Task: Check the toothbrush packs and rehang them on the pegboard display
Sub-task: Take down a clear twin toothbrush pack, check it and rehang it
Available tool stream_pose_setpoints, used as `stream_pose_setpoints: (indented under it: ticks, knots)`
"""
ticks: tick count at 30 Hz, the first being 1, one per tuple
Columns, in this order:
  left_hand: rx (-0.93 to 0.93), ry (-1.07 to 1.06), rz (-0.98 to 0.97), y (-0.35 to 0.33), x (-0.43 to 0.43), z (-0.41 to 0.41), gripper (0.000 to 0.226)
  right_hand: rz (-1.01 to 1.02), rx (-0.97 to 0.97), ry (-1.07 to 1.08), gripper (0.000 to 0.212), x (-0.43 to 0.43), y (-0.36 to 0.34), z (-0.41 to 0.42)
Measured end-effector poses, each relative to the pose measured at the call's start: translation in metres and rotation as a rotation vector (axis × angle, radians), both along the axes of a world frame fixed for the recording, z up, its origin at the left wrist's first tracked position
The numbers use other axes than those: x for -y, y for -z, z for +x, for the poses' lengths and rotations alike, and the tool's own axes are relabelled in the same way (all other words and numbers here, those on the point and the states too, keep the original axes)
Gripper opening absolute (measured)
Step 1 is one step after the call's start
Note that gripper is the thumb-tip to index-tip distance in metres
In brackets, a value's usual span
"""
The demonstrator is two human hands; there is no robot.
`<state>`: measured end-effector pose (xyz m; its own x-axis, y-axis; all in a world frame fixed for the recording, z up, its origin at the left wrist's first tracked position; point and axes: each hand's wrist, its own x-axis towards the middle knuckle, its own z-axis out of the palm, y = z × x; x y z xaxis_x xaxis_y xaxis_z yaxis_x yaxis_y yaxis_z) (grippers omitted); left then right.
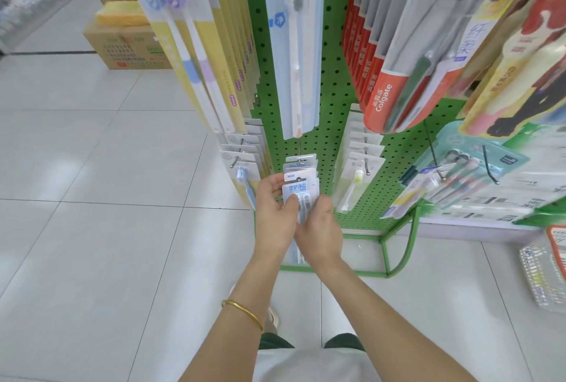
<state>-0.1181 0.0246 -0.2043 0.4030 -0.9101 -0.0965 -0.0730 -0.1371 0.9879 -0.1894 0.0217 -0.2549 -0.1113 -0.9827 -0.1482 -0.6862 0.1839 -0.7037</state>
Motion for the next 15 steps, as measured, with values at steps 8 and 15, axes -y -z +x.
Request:
stream_pose_setpoints:
  ticks: [8, 15]
  knots:
    - [-0.002, 0.016, 0.012, 0.002, 0.004, 0.003, 0.044, -0.028, 0.02, 0.003, 0.039, 0.014, 0.001, 0.006]
    - [0.017, 0.049, 0.014, 0.003, 0.011, 0.006, 0.043, -0.061, 0.093, 0.005, 0.034, 0.028, 0.006, 0.01]
